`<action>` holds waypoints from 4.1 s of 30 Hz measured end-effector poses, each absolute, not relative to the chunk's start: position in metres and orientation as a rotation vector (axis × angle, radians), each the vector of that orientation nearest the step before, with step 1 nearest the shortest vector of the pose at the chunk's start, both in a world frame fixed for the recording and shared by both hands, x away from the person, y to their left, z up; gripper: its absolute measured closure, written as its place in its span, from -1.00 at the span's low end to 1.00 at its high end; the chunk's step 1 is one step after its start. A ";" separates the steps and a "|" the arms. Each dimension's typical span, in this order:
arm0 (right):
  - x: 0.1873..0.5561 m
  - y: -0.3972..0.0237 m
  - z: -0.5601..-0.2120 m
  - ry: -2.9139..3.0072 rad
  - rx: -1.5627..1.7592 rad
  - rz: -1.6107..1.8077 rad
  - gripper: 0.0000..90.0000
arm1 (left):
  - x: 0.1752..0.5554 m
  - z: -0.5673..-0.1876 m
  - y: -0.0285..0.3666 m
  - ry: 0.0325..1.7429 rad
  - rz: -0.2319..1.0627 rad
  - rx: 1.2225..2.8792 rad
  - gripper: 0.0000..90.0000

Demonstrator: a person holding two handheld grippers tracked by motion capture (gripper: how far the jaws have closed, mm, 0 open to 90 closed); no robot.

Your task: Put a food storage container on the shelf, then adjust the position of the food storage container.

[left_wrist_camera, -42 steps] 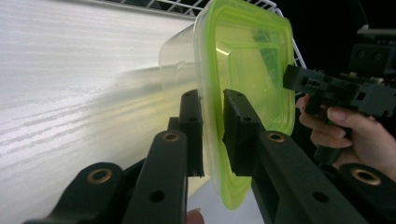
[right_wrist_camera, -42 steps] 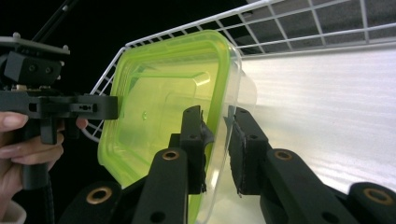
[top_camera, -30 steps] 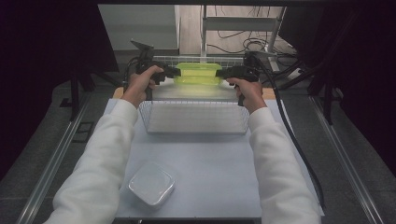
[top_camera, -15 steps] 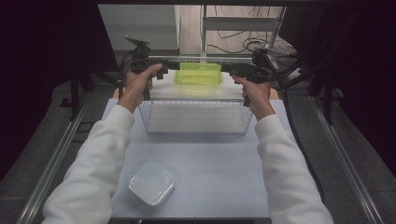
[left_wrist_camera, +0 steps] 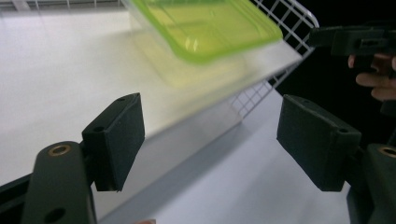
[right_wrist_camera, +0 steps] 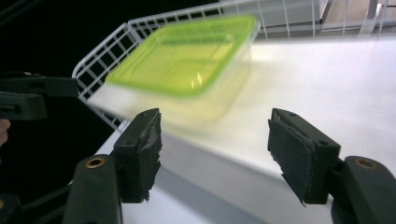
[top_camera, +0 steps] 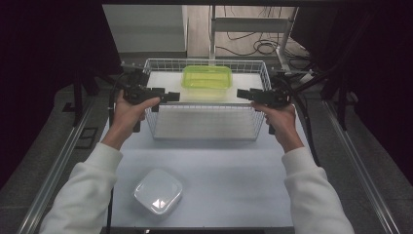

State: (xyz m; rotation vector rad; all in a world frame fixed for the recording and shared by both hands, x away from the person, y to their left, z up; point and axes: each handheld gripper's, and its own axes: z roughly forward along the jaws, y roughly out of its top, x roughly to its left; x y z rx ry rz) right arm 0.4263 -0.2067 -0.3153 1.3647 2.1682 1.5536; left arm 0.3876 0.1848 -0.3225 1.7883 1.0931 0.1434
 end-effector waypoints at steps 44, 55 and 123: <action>0.302 -0.228 -0.441 2.497 1.152 1.263 -0.47 | 0.258 -0.442 0.227 1.169 0.169 1.940 -0.52; 0.301 -0.237 -0.438 2.467 1.173 1.292 -0.46 | 0.248 -0.435 0.230 1.175 0.244 2.010 -0.50; 0.303 -0.240 -0.453 2.527 1.262 1.231 -0.45 | 0.240 -0.491 0.159 1.021 -0.145 2.407 1.00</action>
